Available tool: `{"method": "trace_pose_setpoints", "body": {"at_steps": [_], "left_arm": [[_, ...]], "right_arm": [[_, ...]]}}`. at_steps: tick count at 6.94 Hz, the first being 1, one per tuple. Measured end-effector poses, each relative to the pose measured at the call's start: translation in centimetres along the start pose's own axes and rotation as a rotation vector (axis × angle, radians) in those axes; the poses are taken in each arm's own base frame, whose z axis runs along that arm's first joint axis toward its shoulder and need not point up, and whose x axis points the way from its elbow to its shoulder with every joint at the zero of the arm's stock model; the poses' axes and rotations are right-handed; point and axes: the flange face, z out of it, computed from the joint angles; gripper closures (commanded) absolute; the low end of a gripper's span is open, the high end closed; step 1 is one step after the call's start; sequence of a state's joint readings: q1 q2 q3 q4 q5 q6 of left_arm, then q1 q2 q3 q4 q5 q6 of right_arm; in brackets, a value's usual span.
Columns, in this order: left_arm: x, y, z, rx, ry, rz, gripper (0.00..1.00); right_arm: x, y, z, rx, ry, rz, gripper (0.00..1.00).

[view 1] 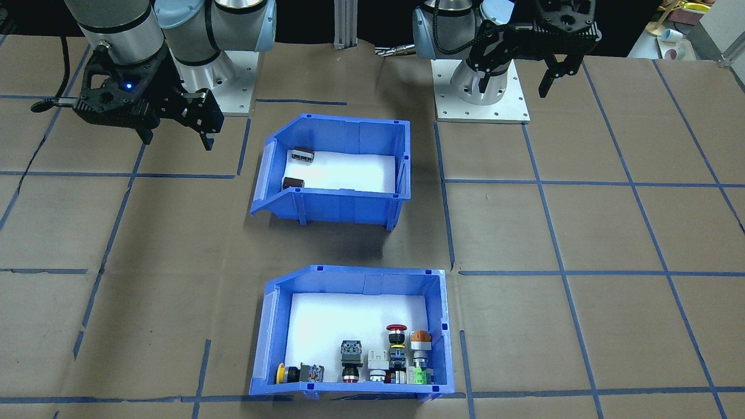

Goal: Place battery box in front

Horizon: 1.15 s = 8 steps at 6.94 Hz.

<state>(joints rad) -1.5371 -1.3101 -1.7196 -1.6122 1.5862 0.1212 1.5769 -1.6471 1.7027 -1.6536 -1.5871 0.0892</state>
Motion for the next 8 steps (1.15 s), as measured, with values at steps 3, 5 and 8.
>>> {"method": "trace_pose_setpoints", "body": {"at_steps": [3,5,8], "left_arm": [[0.0,0.0,0.2,-0.005,0.001,0.000,0.01],[0.0,0.0,0.7,-0.015,0.004,-0.003,0.01],[0.1,0.1,1.7,-0.038,0.006,-0.086,0.01]], "right_arm": [[0.0,0.0,0.0,-0.001,0.000,0.000,0.00],[0.0,-0.1,0.1,-0.003,0.004,-0.002,0.00],[0.0,-1.3,0.6,0.001,0.009,-0.043,0.00]]}}
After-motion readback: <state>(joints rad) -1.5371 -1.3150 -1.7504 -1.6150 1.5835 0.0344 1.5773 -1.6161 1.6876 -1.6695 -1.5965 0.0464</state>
